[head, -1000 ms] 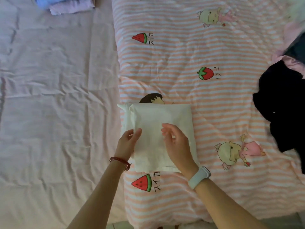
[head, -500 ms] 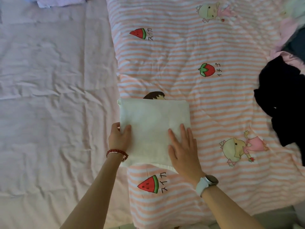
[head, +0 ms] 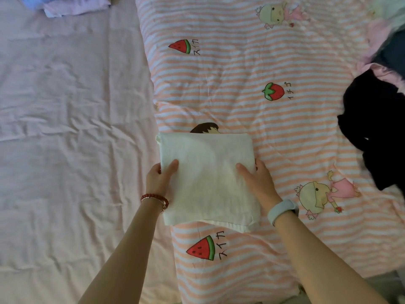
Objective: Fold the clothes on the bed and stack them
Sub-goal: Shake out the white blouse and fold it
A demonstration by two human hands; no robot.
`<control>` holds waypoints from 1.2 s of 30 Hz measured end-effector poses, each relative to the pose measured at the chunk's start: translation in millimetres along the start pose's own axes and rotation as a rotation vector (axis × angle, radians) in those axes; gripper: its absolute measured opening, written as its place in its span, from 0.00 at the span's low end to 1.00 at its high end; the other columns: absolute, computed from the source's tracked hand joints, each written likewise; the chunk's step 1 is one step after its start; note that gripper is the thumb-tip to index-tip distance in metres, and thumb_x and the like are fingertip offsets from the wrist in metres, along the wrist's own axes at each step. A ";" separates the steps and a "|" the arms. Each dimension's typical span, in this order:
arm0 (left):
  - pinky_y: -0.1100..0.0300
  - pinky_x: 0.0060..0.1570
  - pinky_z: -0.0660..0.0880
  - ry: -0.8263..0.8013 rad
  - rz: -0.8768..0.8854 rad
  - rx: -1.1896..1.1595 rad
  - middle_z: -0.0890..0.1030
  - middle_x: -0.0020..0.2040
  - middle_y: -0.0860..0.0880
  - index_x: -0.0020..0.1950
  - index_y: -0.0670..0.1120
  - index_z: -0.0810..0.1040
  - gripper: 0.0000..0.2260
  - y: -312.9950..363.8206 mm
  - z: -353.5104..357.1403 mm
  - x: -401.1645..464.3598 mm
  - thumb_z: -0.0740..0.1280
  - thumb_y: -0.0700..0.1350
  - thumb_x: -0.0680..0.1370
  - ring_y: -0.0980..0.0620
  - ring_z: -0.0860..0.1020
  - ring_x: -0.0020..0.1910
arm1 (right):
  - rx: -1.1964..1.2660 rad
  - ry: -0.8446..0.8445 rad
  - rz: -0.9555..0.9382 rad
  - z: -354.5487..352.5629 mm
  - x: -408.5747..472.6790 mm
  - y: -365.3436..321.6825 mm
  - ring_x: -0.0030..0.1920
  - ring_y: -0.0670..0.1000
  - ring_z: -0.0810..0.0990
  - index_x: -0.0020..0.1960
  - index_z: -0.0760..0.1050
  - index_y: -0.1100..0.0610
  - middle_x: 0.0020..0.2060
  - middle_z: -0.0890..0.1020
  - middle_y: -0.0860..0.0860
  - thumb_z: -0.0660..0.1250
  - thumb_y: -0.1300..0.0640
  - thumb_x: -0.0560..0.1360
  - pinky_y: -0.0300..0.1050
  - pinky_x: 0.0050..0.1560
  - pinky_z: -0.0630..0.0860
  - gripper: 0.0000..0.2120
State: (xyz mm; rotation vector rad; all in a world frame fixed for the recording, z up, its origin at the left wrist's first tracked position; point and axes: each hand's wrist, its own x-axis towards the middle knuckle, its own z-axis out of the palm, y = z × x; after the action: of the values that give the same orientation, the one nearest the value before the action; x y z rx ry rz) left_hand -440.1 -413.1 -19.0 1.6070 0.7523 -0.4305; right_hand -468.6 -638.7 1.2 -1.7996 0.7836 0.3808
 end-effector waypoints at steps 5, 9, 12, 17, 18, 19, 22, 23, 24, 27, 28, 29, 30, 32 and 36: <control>0.57 0.38 0.77 -0.065 -0.028 0.000 0.81 0.46 0.47 0.52 0.41 0.77 0.12 6.9 1.1 -8.3 0.70 0.46 0.73 0.49 0.80 0.42 | 0.186 -0.093 0.185 -10.4 4.6 -0.7 0.45 0.51 0.80 0.56 0.72 0.56 0.47 0.80 0.51 0.69 0.54 0.73 0.46 0.42 0.77 0.15; 0.50 0.46 0.78 0.024 0.060 -0.025 0.80 0.51 0.41 0.56 0.38 0.74 0.14 5.2 1.4 -33.6 0.69 0.42 0.74 0.42 0.79 0.48 | 0.327 -0.132 0.126 -21.3 -13.6 4.2 0.49 0.55 0.81 0.59 0.72 0.56 0.51 0.81 0.53 0.68 0.59 0.73 0.54 0.51 0.78 0.16; 0.57 0.39 0.76 0.080 0.138 -0.007 0.79 0.44 0.47 0.52 0.41 0.74 0.15 -1.1 -1.4 -72.2 0.70 0.47 0.70 0.47 0.78 0.43 | 0.345 -0.117 0.039 -31.8 -41.5 12.1 0.47 0.52 0.81 0.55 0.71 0.49 0.49 0.81 0.50 0.68 0.60 0.73 0.50 0.45 0.78 0.13; 0.65 0.31 0.71 0.222 0.145 -0.025 0.77 0.39 0.51 0.48 0.42 0.74 0.17 -33.8 -19.4 -164.2 0.67 0.51 0.65 0.55 0.75 0.36 | 0.264 -0.213 -0.008 -52.6 -113.8 36.1 0.48 0.51 0.81 0.57 0.71 0.48 0.50 0.80 0.49 0.68 0.58 0.73 0.50 0.45 0.79 0.15; 0.65 0.31 0.72 0.243 0.128 -0.036 0.77 0.38 0.51 0.47 0.43 0.74 0.17 -43.7 -24.9 -182.9 0.66 0.51 0.64 0.55 0.75 0.36 | 0.238 -0.239 -0.001 -54.9 -128.7 42.2 0.49 0.52 0.81 0.60 0.70 0.49 0.51 0.80 0.50 0.68 0.58 0.73 0.52 0.48 0.79 0.17; 0.64 0.31 0.73 0.260 0.109 -0.060 0.77 0.38 0.50 0.46 0.43 0.74 0.16 -54.1 -31.7 -200.0 0.66 0.51 0.64 0.55 0.75 0.36 | 0.214 -0.260 0.009 -56.1 -142.6 47.6 0.49 0.53 0.81 0.62 0.69 0.50 0.51 0.80 0.50 0.67 0.59 0.74 0.54 0.49 0.79 0.18; 0.59 0.34 0.74 0.297 0.062 -0.064 0.78 0.39 0.49 0.45 0.44 0.74 0.12 -82.0 -57.4 -239.4 0.70 0.49 0.68 0.51 0.76 0.37 | 0.138 -0.330 0.012 -49.8 -177.8 59.1 0.50 0.53 0.80 0.63 0.68 0.51 0.52 0.79 0.50 0.67 0.59 0.74 0.54 0.51 0.78 0.18; 0.60 0.34 0.73 0.315 0.052 -0.054 0.78 0.40 0.49 0.46 0.43 0.75 0.11 -89.7 -67.0 -249.8 0.70 0.48 0.70 0.51 0.76 0.38 | 0.110 -0.356 0.004 -44.6 -188.3 61.0 0.50 0.52 0.79 0.62 0.68 0.51 0.52 0.78 0.49 0.66 0.59 0.74 0.53 0.51 0.78 0.18; 0.60 0.34 0.73 0.336 0.044 -0.062 0.78 0.40 0.49 0.46 0.43 0.74 0.11 -95.9 -77.7 -259.1 0.70 0.48 0.70 0.50 0.76 0.38 | 0.090 -0.382 -0.009 -37.4 -198.2 61.7 0.50 0.51 0.79 0.62 0.68 0.50 0.51 0.78 0.48 0.66 0.60 0.74 0.52 0.50 0.78 0.17; 0.54 0.39 0.76 0.407 0.037 -0.114 0.78 0.40 0.47 0.45 0.43 0.74 0.14 -107.6 -114.1 -281.5 0.68 0.51 0.66 0.48 0.76 0.39 | 0.048 -0.440 -0.056 -8.4 -225.9 59.1 0.46 0.48 0.79 0.59 0.69 0.49 0.49 0.79 0.47 0.66 0.60 0.75 0.42 0.42 0.77 0.15; 0.56 0.37 0.75 0.432 0.040 -0.131 0.77 0.39 0.47 0.45 0.42 0.74 0.13 -110.9 -128.0 -287.7 0.68 0.50 0.67 0.48 0.76 0.38 | 0.033 -0.458 -0.071 3.7 -235.4 56.9 0.44 0.46 0.80 0.58 0.69 0.49 0.48 0.79 0.47 0.66 0.60 0.75 0.39 0.38 0.76 0.15; 0.59 0.34 0.74 0.462 0.040 -0.146 0.76 0.37 0.48 0.43 0.42 0.74 0.12 -114.9 -142.8 -293.3 0.69 0.49 0.68 0.49 0.75 0.36 | 0.023 -0.475 -0.083 15.9 -245.0 54.2 0.42 0.46 0.81 0.58 0.69 0.48 0.48 0.79 0.47 0.66 0.60 0.75 0.37 0.35 0.76 0.14; 0.62 0.30 0.71 0.502 0.044 -0.164 0.74 0.35 0.49 0.42 0.41 0.73 0.12 -118.6 -159.7 -297.7 0.69 0.49 0.69 0.51 0.73 0.34 | 0.011 -0.491 -0.103 30.7 -254.8 50.2 0.40 0.45 0.82 0.58 0.69 0.49 0.48 0.79 0.47 0.66 0.59 0.75 0.35 0.33 0.76 0.14; 0.64 0.29 0.69 0.578 0.057 -0.204 0.73 0.34 0.47 0.42 0.38 0.74 0.12 -126.3 -198.5 -304.3 0.69 0.46 0.72 0.51 0.71 0.33 | -0.026 -0.516 -0.162 65.5 -276.5 38.9 0.41 0.45 0.82 0.60 0.68 0.49 0.49 0.79 0.48 0.66 0.58 0.75 0.35 0.32 0.75 0.16; 0.63 0.32 0.69 0.676 0.081 -0.295 0.74 0.36 0.50 0.44 0.43 0.74 0.10 -143.5 -293.9 -315.9 0.69 0.48 0.71 0.54 0.72 0.34 | -0.090 -0.567 -0.299 156.6 -328.6 16.1 0.48 0.48 0.77 0.64 0.65 0.54 0.52 0.76 0.49 0.65 0.59 0.75 0.40 0.41 0.72 0.19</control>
State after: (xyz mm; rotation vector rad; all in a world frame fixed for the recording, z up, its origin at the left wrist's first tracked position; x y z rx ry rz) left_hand -805.6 -192.7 138.0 1.4915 1.1858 0.2984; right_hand -701.9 -390.0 129.5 -1.7325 0.1018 0.6928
